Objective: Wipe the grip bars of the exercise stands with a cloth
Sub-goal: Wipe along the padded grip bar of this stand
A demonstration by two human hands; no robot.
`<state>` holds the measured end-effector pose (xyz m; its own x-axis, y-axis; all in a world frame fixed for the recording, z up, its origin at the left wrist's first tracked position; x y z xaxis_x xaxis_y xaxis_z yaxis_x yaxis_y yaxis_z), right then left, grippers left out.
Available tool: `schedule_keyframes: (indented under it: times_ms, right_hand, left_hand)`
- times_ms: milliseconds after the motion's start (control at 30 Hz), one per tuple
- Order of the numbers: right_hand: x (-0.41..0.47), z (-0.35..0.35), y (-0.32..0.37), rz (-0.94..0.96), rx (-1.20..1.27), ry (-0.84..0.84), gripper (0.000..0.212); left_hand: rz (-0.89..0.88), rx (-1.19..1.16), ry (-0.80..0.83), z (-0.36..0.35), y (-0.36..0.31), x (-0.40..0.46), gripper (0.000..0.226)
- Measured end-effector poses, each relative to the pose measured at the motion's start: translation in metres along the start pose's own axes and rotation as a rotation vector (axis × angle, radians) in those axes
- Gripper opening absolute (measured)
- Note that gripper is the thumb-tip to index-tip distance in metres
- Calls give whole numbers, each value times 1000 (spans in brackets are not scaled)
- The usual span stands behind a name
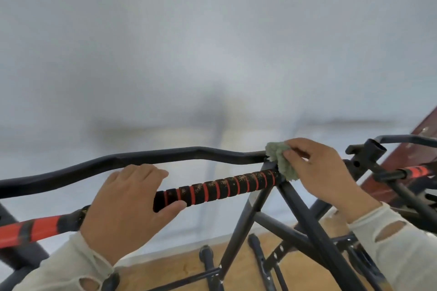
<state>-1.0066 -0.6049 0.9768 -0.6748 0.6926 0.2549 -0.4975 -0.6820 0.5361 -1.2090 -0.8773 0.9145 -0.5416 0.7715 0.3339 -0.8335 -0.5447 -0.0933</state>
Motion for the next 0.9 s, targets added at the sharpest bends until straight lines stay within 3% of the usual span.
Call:
schedule_keyframes:
  times_ms: [100,267,433,667,900]
  right_hand:
    - [-10,-59,5,114,-327,193,20]
    - [-12,-71,5,-10,-263,215,22]
    - [-11,-66,20,88,-477,76,26]
    - [-22,-83,27,-137,-270,-59,31]
    - [-65,-153,136,286,-188,67,30]
  left_hand:
    - [-71,-4,-39,-16,4,-3,54]
    - [-110,-36,-103,-22,5,0,43]
    - [-97,-39,-106,-22,7,-1,43]
    - [-82,-29,-82,-21,6,0,44]
    - [-123,-65,-130,-20,5,0,42]
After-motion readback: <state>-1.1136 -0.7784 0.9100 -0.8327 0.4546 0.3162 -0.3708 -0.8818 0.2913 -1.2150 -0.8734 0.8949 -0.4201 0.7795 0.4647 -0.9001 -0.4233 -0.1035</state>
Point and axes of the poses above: each hand's wrist, its own x-axis towards the middle knuckle, its own z-axis out of the back of the hand, y = z × x, the point moved 7 cm from there along x, towards the middle knuckle, and after that the axes turned 2 degrees about -z, right-handed, at the moved point
